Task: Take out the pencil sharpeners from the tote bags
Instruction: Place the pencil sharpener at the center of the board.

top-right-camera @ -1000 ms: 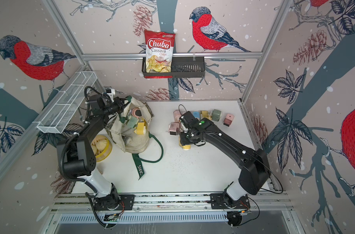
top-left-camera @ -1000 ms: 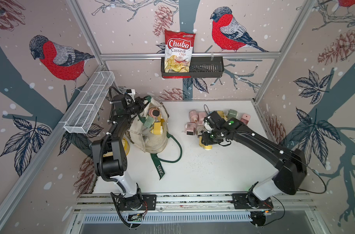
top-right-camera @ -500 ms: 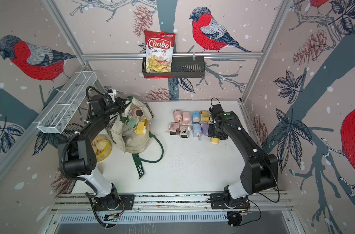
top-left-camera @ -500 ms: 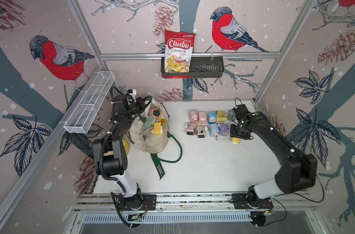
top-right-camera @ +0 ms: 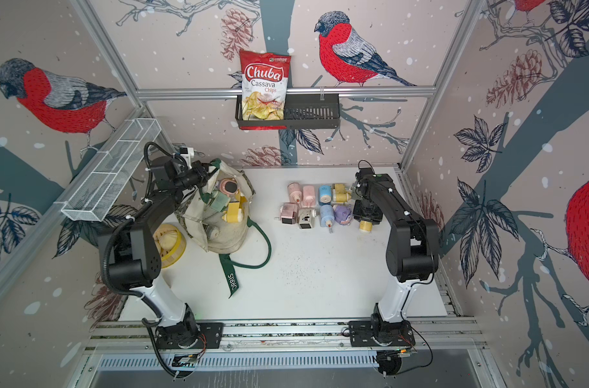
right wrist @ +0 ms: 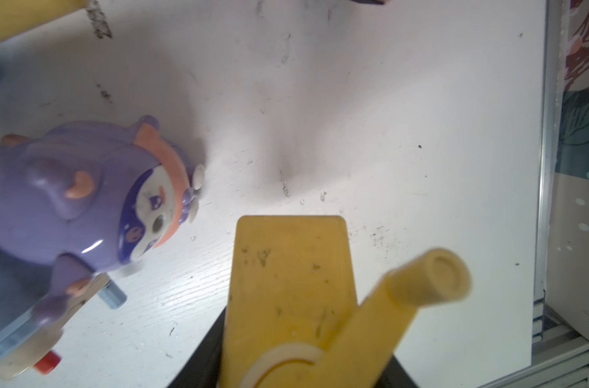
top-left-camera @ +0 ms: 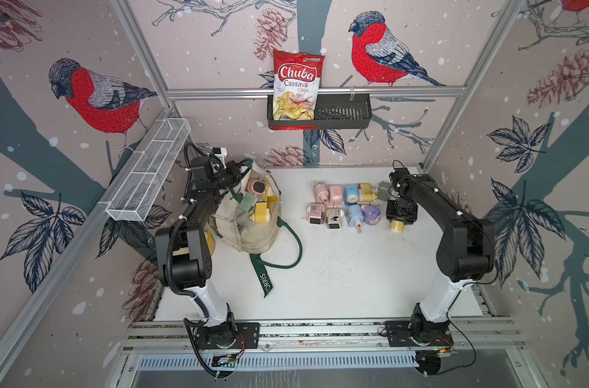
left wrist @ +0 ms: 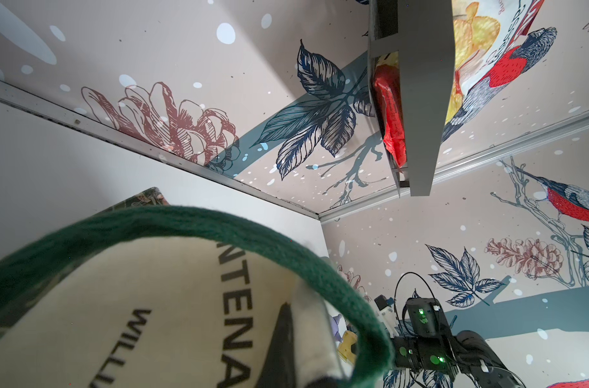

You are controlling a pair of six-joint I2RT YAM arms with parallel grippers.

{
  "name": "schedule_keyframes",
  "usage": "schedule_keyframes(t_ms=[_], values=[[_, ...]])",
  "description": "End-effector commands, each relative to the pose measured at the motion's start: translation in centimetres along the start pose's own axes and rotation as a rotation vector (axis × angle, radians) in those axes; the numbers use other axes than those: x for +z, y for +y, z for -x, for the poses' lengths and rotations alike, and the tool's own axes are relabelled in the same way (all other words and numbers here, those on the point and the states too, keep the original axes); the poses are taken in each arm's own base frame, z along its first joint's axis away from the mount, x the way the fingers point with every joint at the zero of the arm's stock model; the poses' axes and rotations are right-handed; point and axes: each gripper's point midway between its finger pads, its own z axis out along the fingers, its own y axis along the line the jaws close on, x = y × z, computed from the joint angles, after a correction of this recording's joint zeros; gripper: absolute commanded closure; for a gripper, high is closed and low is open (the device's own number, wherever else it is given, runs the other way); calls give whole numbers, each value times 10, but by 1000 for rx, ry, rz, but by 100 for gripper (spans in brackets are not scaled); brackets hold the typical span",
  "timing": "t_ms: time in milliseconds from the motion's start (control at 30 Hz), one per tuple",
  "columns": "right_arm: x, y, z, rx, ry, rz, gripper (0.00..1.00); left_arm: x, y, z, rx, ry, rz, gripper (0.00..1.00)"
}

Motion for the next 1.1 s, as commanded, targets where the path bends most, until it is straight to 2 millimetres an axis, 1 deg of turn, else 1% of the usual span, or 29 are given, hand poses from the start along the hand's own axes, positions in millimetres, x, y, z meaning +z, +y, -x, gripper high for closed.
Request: schedule_keyframes(t_ms=[0, 100, 167, 233, 300, 467, 633, 867, 1000, 1067], values=[[3, 8, 15, -9, -13, 59, 78, 0, -10, 3, 36, 3, -30, 100], [9, 11, 25, 5, 2, 100, 76, -2, -13, 3, 45, -2, -31, 100], [13, 12, 28, -1, 12, 105, 75, -2, -12, 3, 45, -3, -27, 100], [21, 15, 28, -9, 37, 107, 73, -1, -9, 3, 44, 1, -20, 100], [29, 15, 28, -13, 57, 96, 73, 0, -6, 2, 42, 5, -15, 100], [35, 17, 32, -18, 69, 91, 72, 0, -6, 2, 44, 7, -12, 100], [43, 17, 38, -17, 80, 81, 69, 0, -6, 2, 45, 10, -9, 100], [57, 19, 41, -22, 104, 66, 61, 0, -4, 2, 48, 11, -2, 100], [63, 18, 45, -22, 99, 49, 55, 0, -3, 2, 47, 11, 1, 100], [64, 18, 48, -20, 91, 45, 50, 1, -3, 2, 47, 12, 1, 100]])
